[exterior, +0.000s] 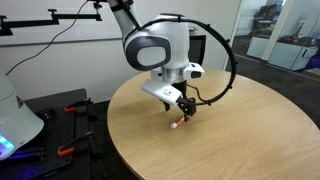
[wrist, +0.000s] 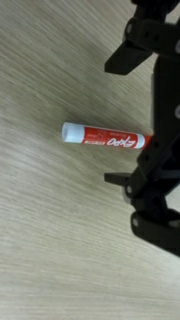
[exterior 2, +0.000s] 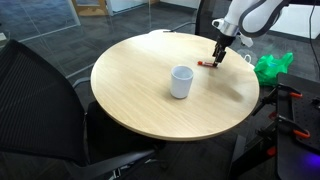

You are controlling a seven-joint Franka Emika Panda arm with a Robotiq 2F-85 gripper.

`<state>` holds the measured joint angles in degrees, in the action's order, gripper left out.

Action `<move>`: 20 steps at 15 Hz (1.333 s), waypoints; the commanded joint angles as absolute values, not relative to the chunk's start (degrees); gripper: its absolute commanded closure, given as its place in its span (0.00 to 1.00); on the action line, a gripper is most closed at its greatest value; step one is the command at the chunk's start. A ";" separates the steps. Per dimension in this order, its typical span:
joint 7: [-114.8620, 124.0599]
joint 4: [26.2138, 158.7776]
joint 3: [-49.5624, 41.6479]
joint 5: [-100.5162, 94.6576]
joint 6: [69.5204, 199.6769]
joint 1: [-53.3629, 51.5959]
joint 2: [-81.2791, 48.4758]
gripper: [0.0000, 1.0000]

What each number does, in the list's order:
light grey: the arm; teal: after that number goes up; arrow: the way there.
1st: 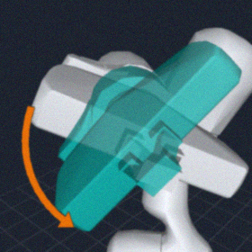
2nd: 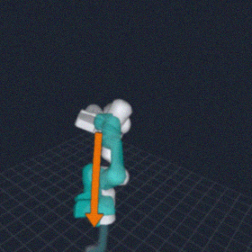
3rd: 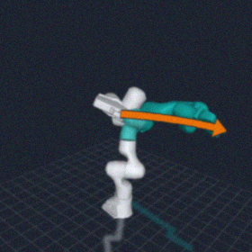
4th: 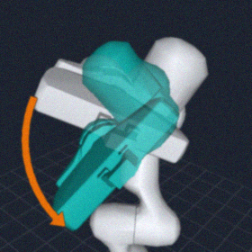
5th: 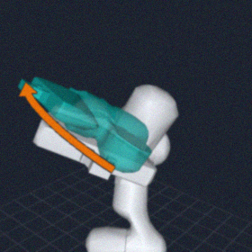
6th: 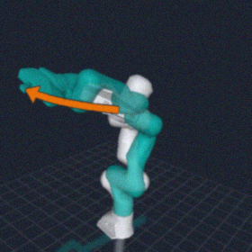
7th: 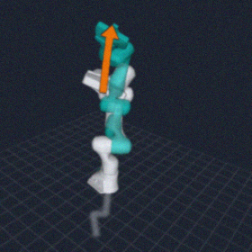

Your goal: Put the marker in the mug

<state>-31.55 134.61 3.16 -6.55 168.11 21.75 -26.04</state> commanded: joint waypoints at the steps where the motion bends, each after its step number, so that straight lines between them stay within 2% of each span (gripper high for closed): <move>1: -33.74 130.29 4.68 -6.23 166.77 23.75 -29.20 0.00; 5: -33.91 127.63 5.10 -6.64 166.16 23.77 -31.59 0.02; 8: -33.75 126.33 5.32 -6.95 165.85 23.59 -32.68 0.31; 11: -33.62 125.40 5.43 -7.22 165.70 23.40 -33.42 0.56; 16: -33.42 124.37 5.35 -7.62 165.10 22.99 -34.16 0.94; 17: -33.34 124.17 5.29 -7.68 164.65 22.77 -34.16 0.99; 20: -33.82 124.81 6.25 -7.18 164.35 23.30 -33.02 0.95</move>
<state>-32.52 125.33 5.17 -7.14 166.38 22.71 -33.83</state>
